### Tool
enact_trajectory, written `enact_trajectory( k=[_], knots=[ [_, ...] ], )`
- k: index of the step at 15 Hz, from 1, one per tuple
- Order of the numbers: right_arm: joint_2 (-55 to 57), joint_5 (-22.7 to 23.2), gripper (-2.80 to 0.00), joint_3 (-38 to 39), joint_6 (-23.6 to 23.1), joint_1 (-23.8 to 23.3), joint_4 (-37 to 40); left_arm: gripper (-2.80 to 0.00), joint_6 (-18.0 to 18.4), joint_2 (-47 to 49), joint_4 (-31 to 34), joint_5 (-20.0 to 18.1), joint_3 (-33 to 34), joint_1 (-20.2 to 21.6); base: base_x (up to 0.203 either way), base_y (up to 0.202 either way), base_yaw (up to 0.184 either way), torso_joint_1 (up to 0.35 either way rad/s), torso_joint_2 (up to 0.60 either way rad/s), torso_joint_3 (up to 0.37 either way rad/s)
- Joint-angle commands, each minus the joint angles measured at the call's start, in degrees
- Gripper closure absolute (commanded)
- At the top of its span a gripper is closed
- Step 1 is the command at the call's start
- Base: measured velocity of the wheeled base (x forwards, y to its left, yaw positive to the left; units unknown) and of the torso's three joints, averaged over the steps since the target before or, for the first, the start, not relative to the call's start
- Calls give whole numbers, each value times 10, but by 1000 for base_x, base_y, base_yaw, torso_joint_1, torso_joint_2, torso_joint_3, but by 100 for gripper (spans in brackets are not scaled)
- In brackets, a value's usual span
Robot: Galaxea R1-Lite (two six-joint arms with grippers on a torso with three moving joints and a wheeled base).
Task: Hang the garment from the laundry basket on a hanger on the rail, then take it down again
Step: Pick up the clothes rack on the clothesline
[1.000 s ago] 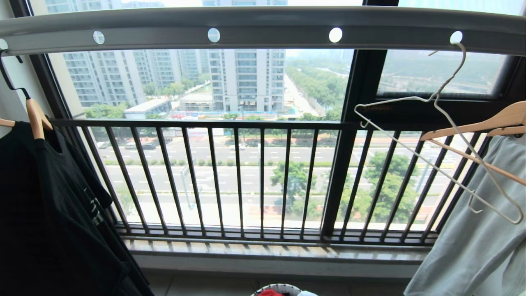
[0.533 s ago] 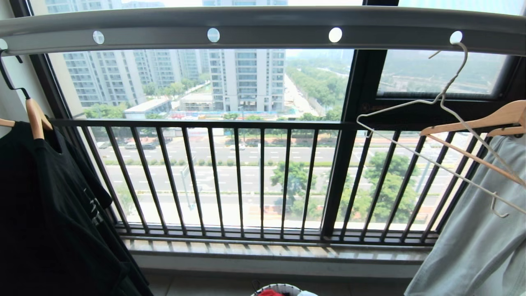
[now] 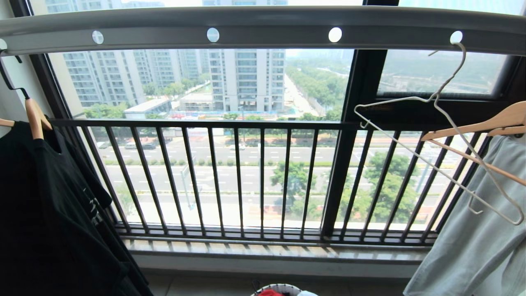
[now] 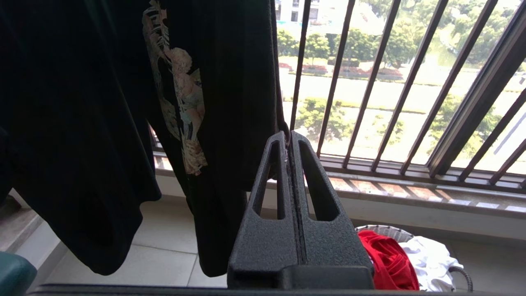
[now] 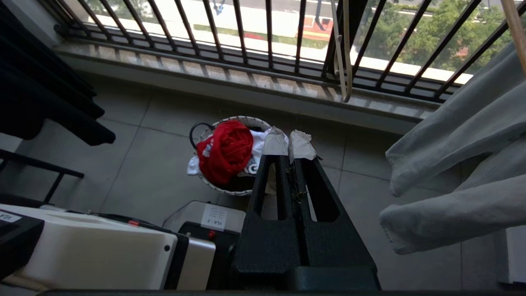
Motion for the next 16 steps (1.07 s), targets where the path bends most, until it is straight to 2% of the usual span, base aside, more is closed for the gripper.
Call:
enact_trajectory(
  k=[1, 7, 8, 9, 14, 16],
  knots=[
    [60, 2, 0, -25, -17, 1, 14, 0, 0, 0, 0, 0, 0, 1, 0, 0, 0, 0, 0, 0],
    [68, 2, 0, -26, -52, 1, 12, 0, 0, 0, 0, 0, 0, 0, 0, 0, 0, 0, 0, 0],
    [65, 2, -164, -26, -70, 1, 12, 0, 0, 0, 0, 0, 0, 0, 0, 0, 0, 0, 0, 0],
    [65, 2, -280, -26, -72, 1, 11, 0, 0, 0, 0, 0, 0, 0, 0, 0, 0, 0, 0, 0],
    [82, 1, -280, -25, -77, 1, 4, 0, -1, 0, 0, 0, 0, 0, 0, 0, 0, 0, 0, 0],
    [94, 3, -280, -17, -89, 1, -29, 0, 0, 0, 0, 0, 0, 0, 0, 0, 0, 0, 0, 0]
  ],
)
